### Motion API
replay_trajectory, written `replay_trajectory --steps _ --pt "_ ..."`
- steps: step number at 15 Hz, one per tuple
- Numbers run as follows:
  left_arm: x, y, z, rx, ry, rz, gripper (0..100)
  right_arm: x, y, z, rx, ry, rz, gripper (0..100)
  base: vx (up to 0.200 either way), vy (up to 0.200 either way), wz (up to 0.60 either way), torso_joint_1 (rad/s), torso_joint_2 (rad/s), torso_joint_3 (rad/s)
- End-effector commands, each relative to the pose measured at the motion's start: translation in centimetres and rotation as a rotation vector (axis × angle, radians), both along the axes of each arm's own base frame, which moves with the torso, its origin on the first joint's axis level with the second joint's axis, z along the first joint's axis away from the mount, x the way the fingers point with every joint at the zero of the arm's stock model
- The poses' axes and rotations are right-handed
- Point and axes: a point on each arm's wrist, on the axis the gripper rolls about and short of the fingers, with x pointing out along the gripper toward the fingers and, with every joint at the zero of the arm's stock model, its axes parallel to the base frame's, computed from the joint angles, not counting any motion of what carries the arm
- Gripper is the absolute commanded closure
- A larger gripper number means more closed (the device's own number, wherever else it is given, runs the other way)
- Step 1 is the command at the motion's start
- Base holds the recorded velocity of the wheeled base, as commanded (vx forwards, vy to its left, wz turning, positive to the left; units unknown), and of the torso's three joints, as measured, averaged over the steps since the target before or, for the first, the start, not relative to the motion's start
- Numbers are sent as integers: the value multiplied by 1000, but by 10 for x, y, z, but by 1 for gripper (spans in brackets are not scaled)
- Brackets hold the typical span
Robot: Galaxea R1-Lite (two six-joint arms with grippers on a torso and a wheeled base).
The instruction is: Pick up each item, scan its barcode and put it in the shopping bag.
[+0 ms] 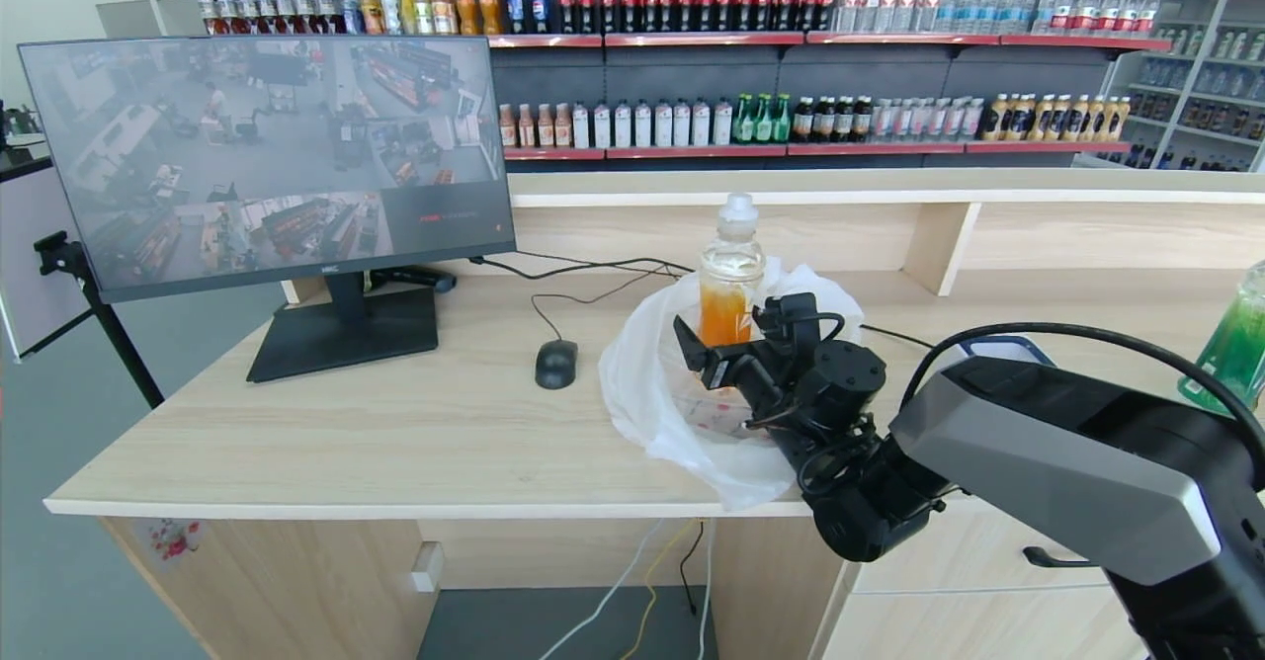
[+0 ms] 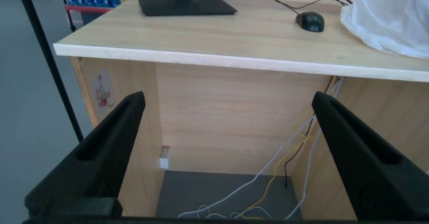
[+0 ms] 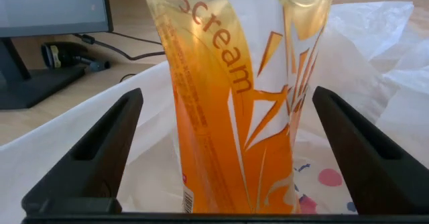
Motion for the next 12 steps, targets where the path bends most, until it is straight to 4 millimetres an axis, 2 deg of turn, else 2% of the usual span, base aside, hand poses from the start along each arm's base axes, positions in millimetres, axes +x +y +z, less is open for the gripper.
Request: replay_trajectory --steps 1,3,7,10,12 --pt "0 0 0 0 -2 0 0 -3 3 8 10 -19 9 0 0 0 0 0 0 0" --pt "0 0 0 0 0 0 0 -8 2 14 10 -21 9 0 0 0 0 0 0 0" --pt "0 0 0 0 0 0 0 -39 -7 40 -10 -12 23 0 0 0 0 0 0 0" --pt "0 0 0 0 -2 0 0 -84 -17 64 -27 3 58 0 0 0 0 0 0 0" --pt "0 0 0 0 -2 0 0 -114 -33 76 -54 15 61 0 0 0 0 0 0 0"
